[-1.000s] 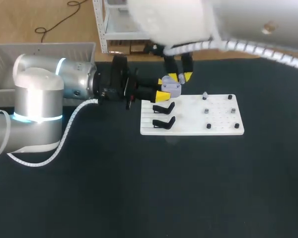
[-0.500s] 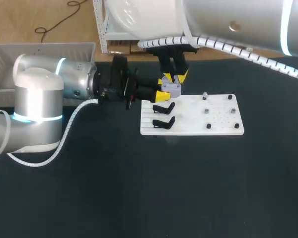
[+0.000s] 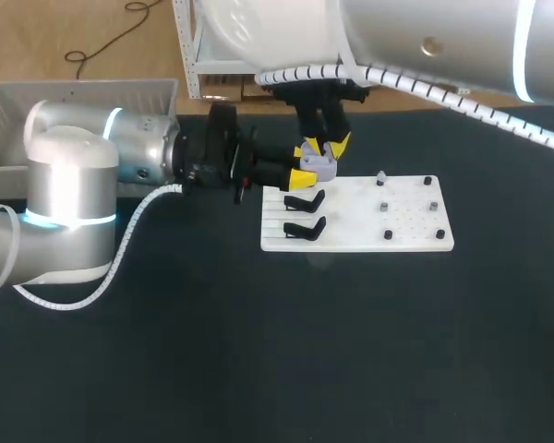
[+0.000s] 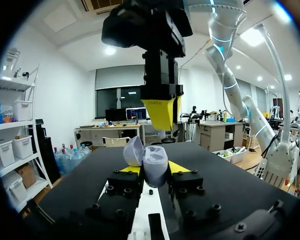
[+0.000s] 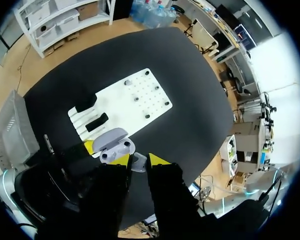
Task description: Pick up each earbud case from the left stands, insert the matching earbuds, close the lid, and place the case in the box.
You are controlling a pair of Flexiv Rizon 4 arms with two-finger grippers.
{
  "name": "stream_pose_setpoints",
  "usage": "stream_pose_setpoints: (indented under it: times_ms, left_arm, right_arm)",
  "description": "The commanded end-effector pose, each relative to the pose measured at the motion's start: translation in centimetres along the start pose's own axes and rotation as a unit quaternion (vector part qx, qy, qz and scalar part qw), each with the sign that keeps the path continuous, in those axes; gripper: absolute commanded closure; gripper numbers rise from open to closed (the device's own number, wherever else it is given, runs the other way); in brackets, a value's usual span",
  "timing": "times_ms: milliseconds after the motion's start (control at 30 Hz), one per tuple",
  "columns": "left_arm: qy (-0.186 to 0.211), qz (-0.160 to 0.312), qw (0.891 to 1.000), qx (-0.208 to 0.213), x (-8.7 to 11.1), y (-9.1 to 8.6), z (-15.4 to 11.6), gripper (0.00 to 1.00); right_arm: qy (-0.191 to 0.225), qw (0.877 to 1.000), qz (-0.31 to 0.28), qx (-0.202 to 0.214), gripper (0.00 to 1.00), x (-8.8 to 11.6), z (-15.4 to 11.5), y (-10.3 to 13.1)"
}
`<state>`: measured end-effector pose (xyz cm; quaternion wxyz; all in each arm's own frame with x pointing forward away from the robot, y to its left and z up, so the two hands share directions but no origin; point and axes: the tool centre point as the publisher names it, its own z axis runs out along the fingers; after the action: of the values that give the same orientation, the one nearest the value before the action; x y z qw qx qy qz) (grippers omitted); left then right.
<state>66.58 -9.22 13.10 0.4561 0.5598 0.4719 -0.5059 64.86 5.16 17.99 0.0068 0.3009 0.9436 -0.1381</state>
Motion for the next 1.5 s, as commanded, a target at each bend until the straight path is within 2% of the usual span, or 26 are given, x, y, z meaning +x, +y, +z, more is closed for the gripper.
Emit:
stream_pose_setpoints:
  times_ms: [33, 500, 1500]
  left_arm:
    - [-0.001, 0.001, 1.0, -0.001, 0.1, 0.0, 0.0, 1.0]
    - [-0.001, 0.001, 1.0, -0.001, 0.1, 0.0, 0.0, 1.0]
    - [-0.001, 0.001, 1.0, -0.001, 0.1, 0.0, 0.0, 1.0]
  right_arm:
    - [0.01, 1.0, 0.015, 0.01, 1.0, -0.5, -0.1, 0.6]
    - [0.009, 1.0, 0.023, 0.013, 1.0, -0.7, 0.1, 1.8]
    - [0.022, 0.999, 0.028, 0.016, 1.0, -0.7, 1.3, 1.6]
